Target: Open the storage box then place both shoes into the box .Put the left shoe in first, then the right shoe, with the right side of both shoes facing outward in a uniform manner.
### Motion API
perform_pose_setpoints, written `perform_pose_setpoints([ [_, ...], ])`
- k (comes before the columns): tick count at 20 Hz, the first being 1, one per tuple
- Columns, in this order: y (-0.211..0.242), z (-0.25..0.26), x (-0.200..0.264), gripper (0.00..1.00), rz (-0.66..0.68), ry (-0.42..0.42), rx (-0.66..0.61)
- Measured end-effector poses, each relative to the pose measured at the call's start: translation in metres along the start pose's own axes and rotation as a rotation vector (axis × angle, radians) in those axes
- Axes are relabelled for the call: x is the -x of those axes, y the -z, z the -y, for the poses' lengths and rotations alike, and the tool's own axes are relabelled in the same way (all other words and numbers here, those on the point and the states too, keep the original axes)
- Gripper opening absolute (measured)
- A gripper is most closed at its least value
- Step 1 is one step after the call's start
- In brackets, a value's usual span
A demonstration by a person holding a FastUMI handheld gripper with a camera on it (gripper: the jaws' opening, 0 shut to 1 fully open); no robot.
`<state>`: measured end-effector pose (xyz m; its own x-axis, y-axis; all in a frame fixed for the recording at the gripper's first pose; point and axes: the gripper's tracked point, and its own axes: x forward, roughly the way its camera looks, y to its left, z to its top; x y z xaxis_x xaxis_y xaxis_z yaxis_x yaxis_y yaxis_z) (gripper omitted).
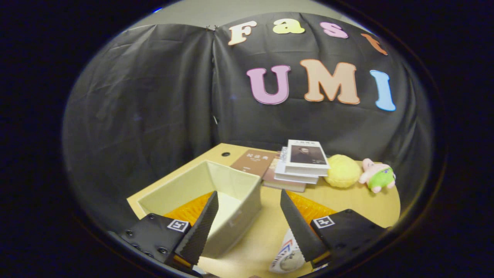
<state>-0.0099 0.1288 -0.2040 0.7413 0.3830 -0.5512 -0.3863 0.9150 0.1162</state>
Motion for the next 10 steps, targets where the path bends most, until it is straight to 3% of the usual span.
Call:
perform_pose_setpoints([
  [10, 0.1, 0.089, 0.01, 1.0, -0.172, 0.134, 0.008],
])
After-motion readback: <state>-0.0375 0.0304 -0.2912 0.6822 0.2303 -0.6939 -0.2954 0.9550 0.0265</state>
